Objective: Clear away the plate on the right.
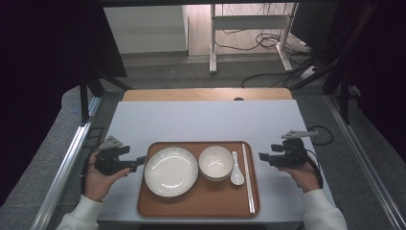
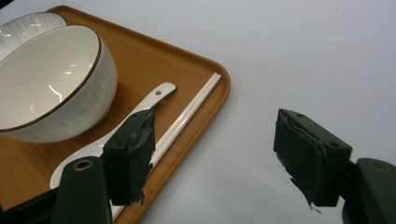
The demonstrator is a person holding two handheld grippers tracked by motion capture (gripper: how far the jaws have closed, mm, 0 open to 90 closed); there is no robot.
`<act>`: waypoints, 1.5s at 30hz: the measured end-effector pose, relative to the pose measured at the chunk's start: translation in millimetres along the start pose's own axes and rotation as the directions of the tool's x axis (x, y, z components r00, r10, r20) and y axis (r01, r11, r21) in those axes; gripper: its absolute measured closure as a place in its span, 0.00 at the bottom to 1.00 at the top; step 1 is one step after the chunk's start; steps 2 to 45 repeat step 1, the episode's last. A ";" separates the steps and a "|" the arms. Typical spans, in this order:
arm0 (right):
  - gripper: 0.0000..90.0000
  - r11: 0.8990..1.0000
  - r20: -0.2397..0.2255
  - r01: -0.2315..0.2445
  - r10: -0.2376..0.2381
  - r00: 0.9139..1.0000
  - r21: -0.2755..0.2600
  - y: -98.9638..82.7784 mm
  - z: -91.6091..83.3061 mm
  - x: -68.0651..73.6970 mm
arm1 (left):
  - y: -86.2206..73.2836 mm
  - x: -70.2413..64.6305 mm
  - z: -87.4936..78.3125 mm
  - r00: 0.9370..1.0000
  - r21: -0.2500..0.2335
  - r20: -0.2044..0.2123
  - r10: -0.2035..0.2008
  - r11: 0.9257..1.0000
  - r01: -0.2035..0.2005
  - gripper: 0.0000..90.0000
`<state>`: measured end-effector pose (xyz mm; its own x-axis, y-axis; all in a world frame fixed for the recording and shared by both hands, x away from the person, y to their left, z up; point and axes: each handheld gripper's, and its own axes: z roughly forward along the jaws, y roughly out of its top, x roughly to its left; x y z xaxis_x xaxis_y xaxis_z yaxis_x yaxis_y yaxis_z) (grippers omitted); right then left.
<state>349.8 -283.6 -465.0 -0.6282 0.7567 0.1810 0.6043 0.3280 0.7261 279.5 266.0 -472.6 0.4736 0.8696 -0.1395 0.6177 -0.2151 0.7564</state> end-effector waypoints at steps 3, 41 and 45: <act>0.32 1.000 -0.001 -0.001 0.001 1.000 -0.003 0.3 0.0 -1.0 | 0.0 0.7 0.5 1.000 -0.004 -0.005 -0.003 1.000 0.003 0.22; 0.32 1.000 -0.001 -0.001 0.001 1.000 -0.003 0.3 0.0 -1.0 | 0.0 0.7 0.5 1.000 -0.004 -0.005 -0.003 1.000 0.003 0.22; 0.32 1.000 -0.001 -0.001 0.001 1.000 -0.003 0.3 0.0 -1.0 | 0.0 0.7 0.5 1.000 -0.004 -0.005 -0.003 1.000 0.003 0.22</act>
